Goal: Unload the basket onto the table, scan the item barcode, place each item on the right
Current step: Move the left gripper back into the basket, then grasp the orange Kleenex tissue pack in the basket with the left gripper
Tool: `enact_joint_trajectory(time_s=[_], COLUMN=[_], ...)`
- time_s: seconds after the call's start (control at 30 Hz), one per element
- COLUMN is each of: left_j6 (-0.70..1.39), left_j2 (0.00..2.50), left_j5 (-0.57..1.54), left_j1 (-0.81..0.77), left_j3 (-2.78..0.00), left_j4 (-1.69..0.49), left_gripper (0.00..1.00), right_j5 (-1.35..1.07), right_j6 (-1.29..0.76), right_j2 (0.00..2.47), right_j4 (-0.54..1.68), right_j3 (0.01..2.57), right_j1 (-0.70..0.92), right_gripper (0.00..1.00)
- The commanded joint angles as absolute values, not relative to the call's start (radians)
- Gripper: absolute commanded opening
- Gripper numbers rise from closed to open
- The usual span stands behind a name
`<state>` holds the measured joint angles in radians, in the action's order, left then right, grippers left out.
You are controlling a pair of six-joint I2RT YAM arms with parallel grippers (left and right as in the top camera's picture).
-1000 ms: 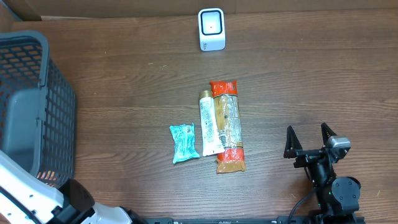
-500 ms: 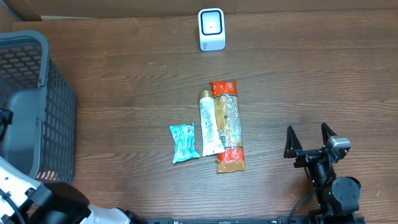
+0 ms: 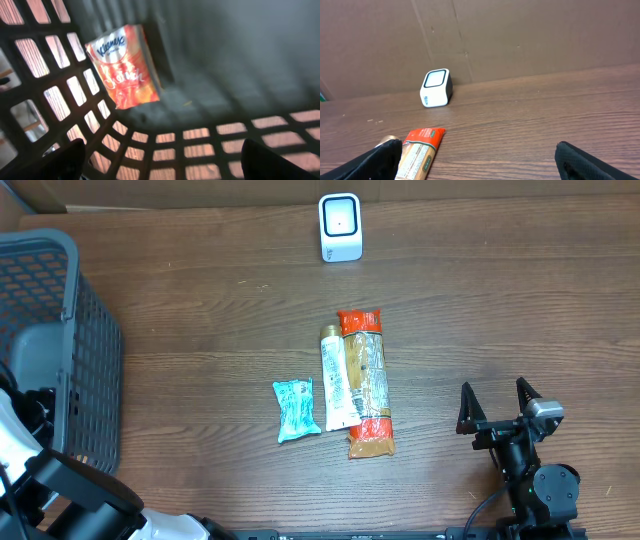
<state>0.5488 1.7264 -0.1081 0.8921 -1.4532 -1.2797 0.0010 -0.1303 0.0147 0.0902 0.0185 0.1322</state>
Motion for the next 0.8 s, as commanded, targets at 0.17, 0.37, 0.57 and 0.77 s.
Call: enact_joint_trajectory(time_s=[0.17,0.37,0.57,0.77], left_j6=[0.558,0.558,0.554,0.553], left_j2=[1.724,1.725,1.727,1.728], left_j5=[-0.218,-0.230,-0.254,-0.249], left_j1=[0.904,0.920,0.943,0.943], left_j3=[-1.330,-1.277,-1.248,-1.202], left_j4=[-1.194,-1.131,-1.078,-1.021], left_gripper=[0.89,0.82,0.75,0.70], right_j5=[0.007,0.006,0.007,0.006], right_j6=[-0.129,-0.129,-0.129,-0.130], right_j2=[0.006,0.006,0.006,0.006], right_j4=[0.084,0.084,0.084,0.084], right_j3=[0.008,0.008,0.008,0.008], right_j1=[0.129,0.129,0.129,0.129], right_gripper=[1.00,1.00,1.00,1.00])
